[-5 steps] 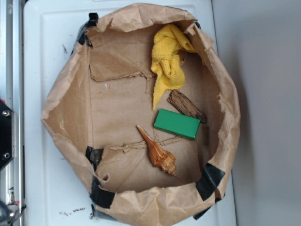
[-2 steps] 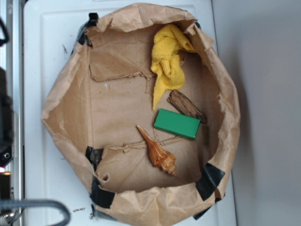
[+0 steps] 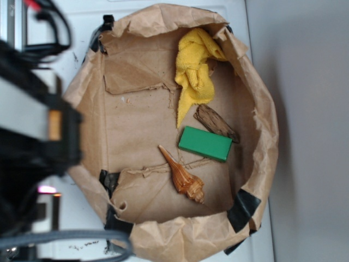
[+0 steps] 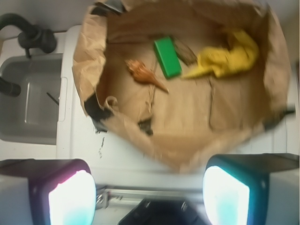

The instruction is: Grab the shell.

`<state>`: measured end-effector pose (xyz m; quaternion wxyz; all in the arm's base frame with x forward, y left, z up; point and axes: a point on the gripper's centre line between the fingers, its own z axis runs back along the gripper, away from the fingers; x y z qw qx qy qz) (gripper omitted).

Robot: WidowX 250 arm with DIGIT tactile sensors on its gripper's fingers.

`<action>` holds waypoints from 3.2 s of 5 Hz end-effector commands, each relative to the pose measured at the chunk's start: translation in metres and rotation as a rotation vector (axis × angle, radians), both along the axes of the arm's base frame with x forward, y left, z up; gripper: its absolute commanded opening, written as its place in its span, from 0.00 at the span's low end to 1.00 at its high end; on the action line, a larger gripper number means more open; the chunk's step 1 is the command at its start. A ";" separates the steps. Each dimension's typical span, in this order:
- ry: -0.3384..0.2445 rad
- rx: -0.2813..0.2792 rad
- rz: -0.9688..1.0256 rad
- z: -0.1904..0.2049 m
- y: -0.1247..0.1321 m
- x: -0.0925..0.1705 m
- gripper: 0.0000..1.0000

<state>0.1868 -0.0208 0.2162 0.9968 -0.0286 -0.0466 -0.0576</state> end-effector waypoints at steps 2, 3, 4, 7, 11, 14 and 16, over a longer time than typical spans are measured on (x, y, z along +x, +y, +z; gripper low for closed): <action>-0.052 0.029 -0.270 -0.029 -0.003 0.070 1.00; 0.012 -0.044 -0.301 -0.050 0.000 0.093 1.00; -0.012 -0.060 -0.329 -0.031 -0.005 0.107 1.00; -0.012 -0.060 -0.329 -0.031 -0.005 0.107 1.00; -0.057 0.009 -0.372 -0.095 0.006 0.094 1.00; -0.117 0.111 -0.533 -0.164 -0.042 0.087 1.00; -0.183 0.025 -0.557 -0.181 -0.054 0.093 1.00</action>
